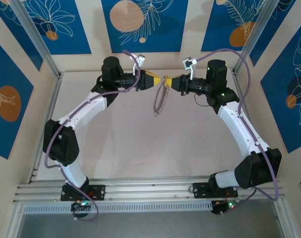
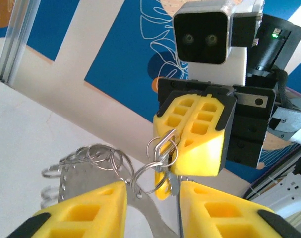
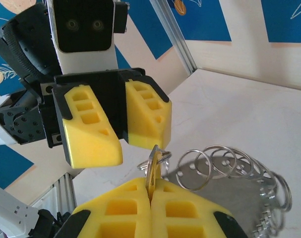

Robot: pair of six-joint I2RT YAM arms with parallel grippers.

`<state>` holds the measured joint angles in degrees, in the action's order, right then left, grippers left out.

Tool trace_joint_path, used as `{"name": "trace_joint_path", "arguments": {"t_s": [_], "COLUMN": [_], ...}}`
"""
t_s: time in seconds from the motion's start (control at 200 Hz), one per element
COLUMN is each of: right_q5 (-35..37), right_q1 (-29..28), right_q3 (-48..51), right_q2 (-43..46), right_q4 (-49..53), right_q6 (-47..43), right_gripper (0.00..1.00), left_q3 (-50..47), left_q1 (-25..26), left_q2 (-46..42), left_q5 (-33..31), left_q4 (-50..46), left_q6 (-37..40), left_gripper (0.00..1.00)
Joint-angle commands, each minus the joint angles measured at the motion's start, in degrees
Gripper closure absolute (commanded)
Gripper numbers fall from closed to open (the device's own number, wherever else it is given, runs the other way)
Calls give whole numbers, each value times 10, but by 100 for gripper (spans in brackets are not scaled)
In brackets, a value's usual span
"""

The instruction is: Put the keys on the keyring

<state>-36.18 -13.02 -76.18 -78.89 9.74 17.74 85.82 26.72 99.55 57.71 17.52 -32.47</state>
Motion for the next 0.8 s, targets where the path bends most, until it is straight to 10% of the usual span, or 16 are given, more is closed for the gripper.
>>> {"name": "trace_joint_path", "arguments": {"t_s": [0.0,0.795], "right_q5": [-14,-30], "right_q1": [4,10], "right_q3": [-14,-138], "right_q2": [-10,-286], "right_q4": [-2,-56], "right_q6": [-2,40], "right_gripper": [100,100], "left_q3": [-18,-197], "left_q1": [-1,-58], "left_q2": [-32,-210], "left_q5": [-19,-153], "left_q4": [17,-34], "left_q6": [8,30], "left_gripper": [62,53]}}
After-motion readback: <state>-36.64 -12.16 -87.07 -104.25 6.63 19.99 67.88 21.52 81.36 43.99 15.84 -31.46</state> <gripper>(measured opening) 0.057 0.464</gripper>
